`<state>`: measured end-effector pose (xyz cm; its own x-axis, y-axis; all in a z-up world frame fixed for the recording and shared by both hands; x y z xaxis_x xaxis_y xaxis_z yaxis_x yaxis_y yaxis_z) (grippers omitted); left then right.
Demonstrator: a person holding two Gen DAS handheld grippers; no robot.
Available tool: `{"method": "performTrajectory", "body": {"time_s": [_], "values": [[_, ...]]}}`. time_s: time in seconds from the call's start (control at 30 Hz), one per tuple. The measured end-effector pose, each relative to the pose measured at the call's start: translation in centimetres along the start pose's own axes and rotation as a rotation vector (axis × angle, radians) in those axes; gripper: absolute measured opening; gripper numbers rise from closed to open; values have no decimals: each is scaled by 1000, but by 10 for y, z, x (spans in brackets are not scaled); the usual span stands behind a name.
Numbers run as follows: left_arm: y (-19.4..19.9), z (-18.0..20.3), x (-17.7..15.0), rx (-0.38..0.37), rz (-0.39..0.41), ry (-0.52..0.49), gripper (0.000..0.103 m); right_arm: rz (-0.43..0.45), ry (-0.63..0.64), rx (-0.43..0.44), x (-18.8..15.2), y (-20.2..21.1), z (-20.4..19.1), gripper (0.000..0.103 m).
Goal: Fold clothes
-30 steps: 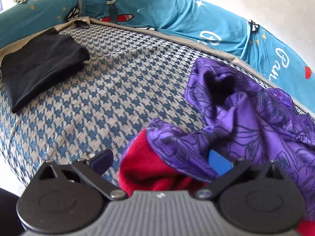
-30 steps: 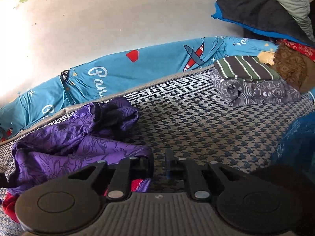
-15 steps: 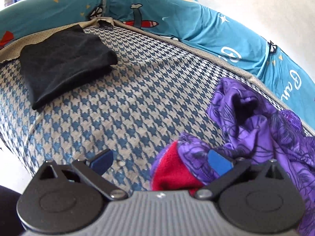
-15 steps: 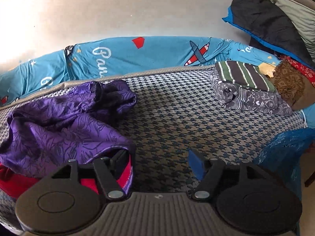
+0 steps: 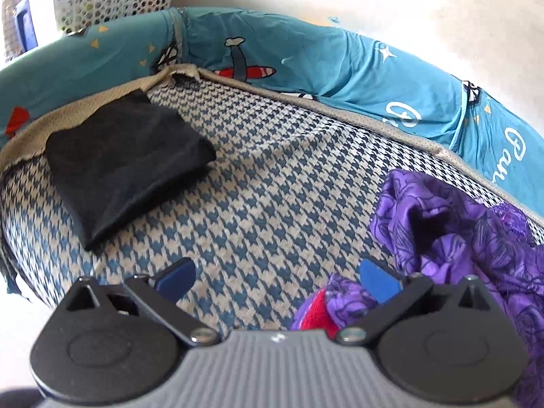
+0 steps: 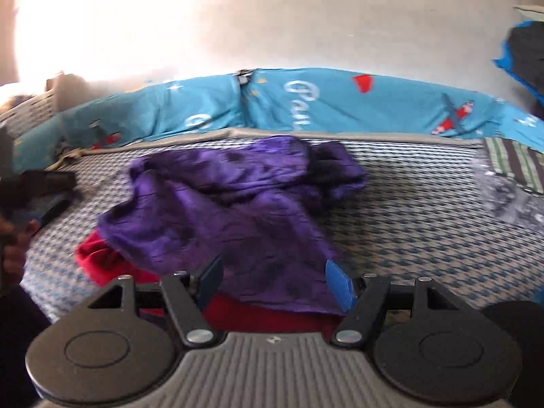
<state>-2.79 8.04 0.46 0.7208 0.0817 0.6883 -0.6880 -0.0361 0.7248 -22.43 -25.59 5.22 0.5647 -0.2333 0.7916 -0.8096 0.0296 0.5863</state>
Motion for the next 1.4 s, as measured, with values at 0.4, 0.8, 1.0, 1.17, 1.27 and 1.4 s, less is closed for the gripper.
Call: {"method": "performTrajectory", "body": {"time_s": [0.4,0.8,1.0,1.17,1.27,1.4], "values": [[-2,-24,27,0,16,-35,103,-123,149,259,-21,-56,-99,33],[1,-59,15,-24,12,89,103,-154,317,396,-28,-115,-194,32],[0,-70,15,-37,7,118,103,-193,402,370,-41,-156,-224,32],[-1,-66,15,-39,3,103,103,-219,440,312,-51,-179,-231,32],[0,-61,16,-36,8,86,103,-220,421,305,-54,-185,-227,17],[1,-53,18,-15,25,65,103,-228,362,390,-50,-178,-222,7]]}}
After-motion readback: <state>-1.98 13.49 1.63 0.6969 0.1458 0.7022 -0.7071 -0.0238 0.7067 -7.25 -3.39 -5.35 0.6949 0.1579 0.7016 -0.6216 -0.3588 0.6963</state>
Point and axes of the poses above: each gripper's, at about its wrist camera, not at the fingertips, and y roughly against the way its jaws point, z to its right, x to its top, the point moved 3 cm from there along -y, roughly the way its jaws point, and after that the axes turned 10 degrees about -y, right-handed, at the moved point
